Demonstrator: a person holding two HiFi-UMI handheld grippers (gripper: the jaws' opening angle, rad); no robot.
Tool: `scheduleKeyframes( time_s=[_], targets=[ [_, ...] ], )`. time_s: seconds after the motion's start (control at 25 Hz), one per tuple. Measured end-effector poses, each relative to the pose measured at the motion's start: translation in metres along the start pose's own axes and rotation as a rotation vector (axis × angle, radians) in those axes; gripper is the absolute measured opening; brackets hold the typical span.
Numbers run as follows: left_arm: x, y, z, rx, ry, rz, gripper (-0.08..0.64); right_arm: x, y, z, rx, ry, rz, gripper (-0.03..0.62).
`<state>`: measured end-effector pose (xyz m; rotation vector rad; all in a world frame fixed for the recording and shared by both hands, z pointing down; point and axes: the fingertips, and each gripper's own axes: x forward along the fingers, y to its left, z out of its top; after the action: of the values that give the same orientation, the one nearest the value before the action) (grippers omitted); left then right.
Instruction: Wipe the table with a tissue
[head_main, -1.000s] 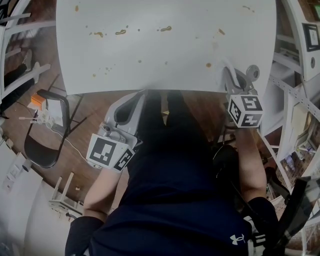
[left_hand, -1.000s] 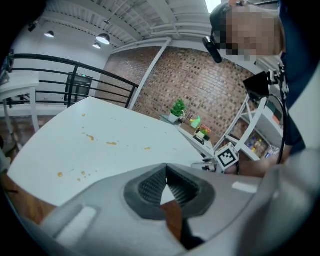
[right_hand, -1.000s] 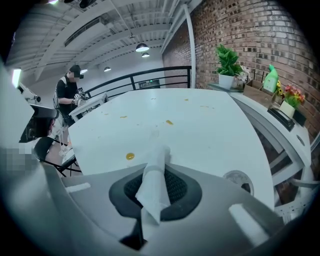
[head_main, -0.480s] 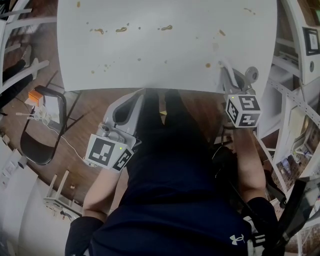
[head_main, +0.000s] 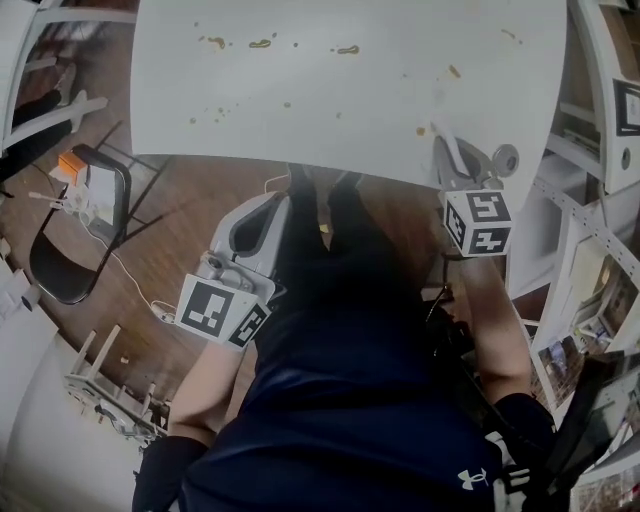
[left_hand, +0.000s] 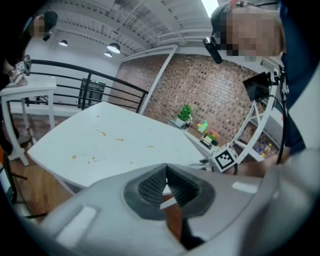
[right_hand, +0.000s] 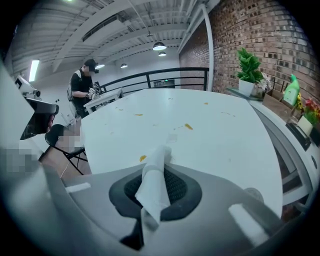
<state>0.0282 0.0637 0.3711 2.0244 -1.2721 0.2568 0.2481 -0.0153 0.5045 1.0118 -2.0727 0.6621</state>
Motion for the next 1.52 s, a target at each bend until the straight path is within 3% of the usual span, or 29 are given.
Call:
scheduleKeyframes(
  time_s=[0.24, 0.44, 0.56, 0.64, 0.72, 0.92, 1.24, 1.52],
  targets=[
    [-0.011, -0.008, -0.003, -0.004, -0.024, 0.035, 0.003, 0.001, -0.003, 0.0, -0.083, 0.02, -0.029, 0.02],
    [-0.014, -0.015, -0.006, -0.001, -0.028, 0.045, 0.003, -0.008, -0.007, 0.009, -0.136, -0.02, -0.076, 0.185],
    [-0.018, -0.02, -0.006, 0.003, -0.036, 0.044, 0.003, -0.021, 0.002, 0.025, -0.209, -0.078, -0.098, 0.21],
    [-0.019, -0.02, -0.006, 0.007, -0.038, 0.04, 0.003, -0.024, 0.01, 0.031, -0.265, -0.091, -0.108, 0.203],
    [-0.018, -0.019, -0.007, 0.008, -0.035, 0.032, 0.003, -0.019, 0.013, 0.027, -0.305, -0.075, -0.124, 0.151],
    [-0.013, -0.016, -0.003, 0.013, -0.032, -0.003, 0.003, -0.006, 0.005, 0.018, -0.286, -0.026, -0.178, 0.04],
    [-0.025, 0.008, 0.003, 0.023, -0.015, -0.01, 0.003, 0.006, 0.01, 0.008, -0.25, 0.053, -0.196, 0.015],
    [-0.029, 0.017, 0.012, 0.036, -0.008, -0.041, 0.003, 0.011, 0.022, 0.011, -0.235, 0.062, -0.198, 0.014]
  ],
)
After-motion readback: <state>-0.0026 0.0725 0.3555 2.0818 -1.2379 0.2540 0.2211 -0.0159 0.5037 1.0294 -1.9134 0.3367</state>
